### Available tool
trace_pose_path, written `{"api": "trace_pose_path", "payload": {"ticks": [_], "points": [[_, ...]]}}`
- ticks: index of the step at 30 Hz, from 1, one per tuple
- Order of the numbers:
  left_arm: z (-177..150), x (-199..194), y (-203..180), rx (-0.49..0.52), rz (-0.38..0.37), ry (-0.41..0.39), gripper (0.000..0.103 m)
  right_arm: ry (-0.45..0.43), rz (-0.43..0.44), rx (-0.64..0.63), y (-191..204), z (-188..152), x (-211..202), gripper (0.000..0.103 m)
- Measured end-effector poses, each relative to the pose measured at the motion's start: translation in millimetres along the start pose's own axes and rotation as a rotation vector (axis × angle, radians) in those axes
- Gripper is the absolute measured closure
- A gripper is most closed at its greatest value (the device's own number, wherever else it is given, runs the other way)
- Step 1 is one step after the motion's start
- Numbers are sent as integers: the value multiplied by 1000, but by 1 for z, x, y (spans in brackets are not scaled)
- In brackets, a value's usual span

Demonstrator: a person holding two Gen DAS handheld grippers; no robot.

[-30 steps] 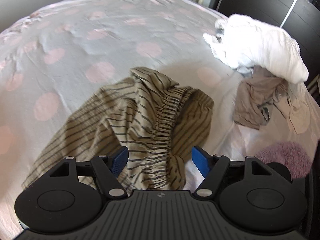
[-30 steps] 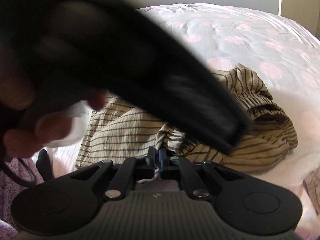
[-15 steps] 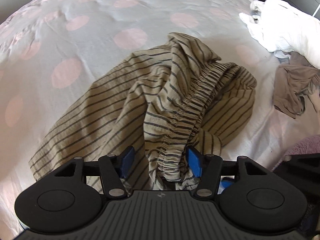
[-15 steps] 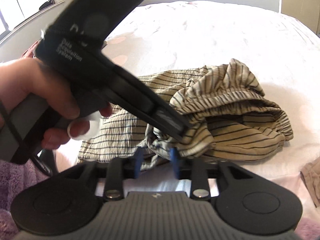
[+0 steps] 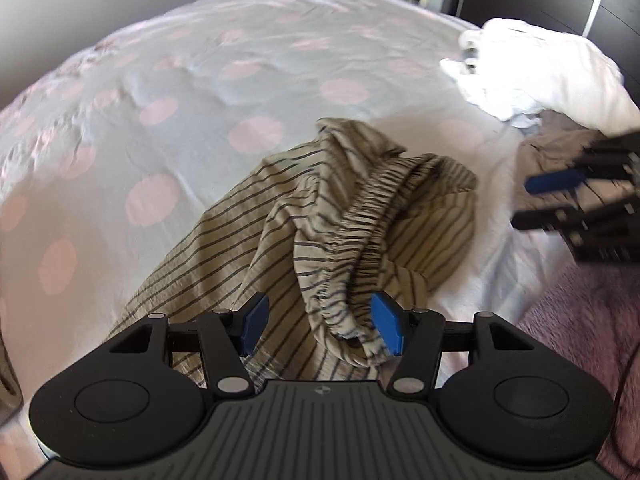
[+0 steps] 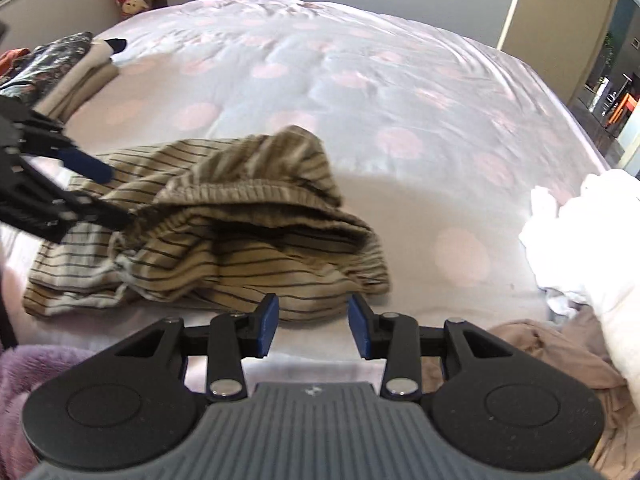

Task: Fold clothes
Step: 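Grasp the waistband with the left gripper while the right gripper holds it, then lift the pants by the waistband with both grippers, stretching it taut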

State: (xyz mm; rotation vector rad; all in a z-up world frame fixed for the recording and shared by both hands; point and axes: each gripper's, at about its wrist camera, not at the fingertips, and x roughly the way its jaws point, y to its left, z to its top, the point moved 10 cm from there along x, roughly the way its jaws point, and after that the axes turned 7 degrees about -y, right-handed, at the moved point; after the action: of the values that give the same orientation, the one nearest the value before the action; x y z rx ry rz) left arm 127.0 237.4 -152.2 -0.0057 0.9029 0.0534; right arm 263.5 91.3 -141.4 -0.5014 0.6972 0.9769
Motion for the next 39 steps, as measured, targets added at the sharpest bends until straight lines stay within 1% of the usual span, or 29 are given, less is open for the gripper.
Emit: {"api": "trace_pose_path", "payload": {"ticks": [2, 5, 8, 9, 11, 16, 17, 18, 19, 20, 21, 23, 24, 27, 31, 34, 39], "points": [[0, -7, -10, 76, 24, -33, 48, 6, -5, 12, -9, -4, 2, 61], [-3, -6, -25, 219, 84, -58, 48, 15, 6, 42, -19, -10, 11, 60], [-11, 5, -32, 307, 133, -43, 54, 9, 14, 60, -18, -11, 10, 59], [-14, 9, -34, 335, 149, -39, 54, 3, 21, 67, -18, -11, 9, 59], [-18, 13, -39, 365, 168, -42, 54, -3, 29, 81, -17, -12, 7, 55], [-21, 23, -44, 395, 221, -32, 54, 1, 29, 102, -25, -15, 10, 55], [-21, 25, -44, 406, 238, -28, 56, 0, 30, 99, -25, -14, 11, 55], [-22, 28, -43, 417, 255, -23, 65, 0, 31, 95, -26, -14, 12, 55], [-23, 29, -43, 431, 268, -18, 69, -1, 33, 92, -27, -13, 13, 54], [-24, 31, -42, 445, 281, -13, 73, -1, 35, 82, -28, -12, 15, 54], [-25, 32, -41, 458, 294, -8, 74, 0, 36, 71, -29, -11, 18, 54], [-24, 33, -38, 441, 299, -9, 80, 5, 32, 54, -35, -9, 26, 54], [-22, 32, -36, 416, 293, -12, 81, 11, 32, 52, -39, -8, 31, 54], [-19, 31, -30, 369, 281, -15, 81, 28, 46, 93, -52, -4, 48, 54], [-20, 35, -27, 352, 272, -11, 81, 39, 82, 145, -61, -1, 72, 55], [-22, 41, -29, 352, 266, -11, 79, 43, 127, 187, -61, 0, 88, 56], [-22, 48, -28, 336, 258, -22, 79, 70, 164, 212, -59, -4, 109, 63]]}}
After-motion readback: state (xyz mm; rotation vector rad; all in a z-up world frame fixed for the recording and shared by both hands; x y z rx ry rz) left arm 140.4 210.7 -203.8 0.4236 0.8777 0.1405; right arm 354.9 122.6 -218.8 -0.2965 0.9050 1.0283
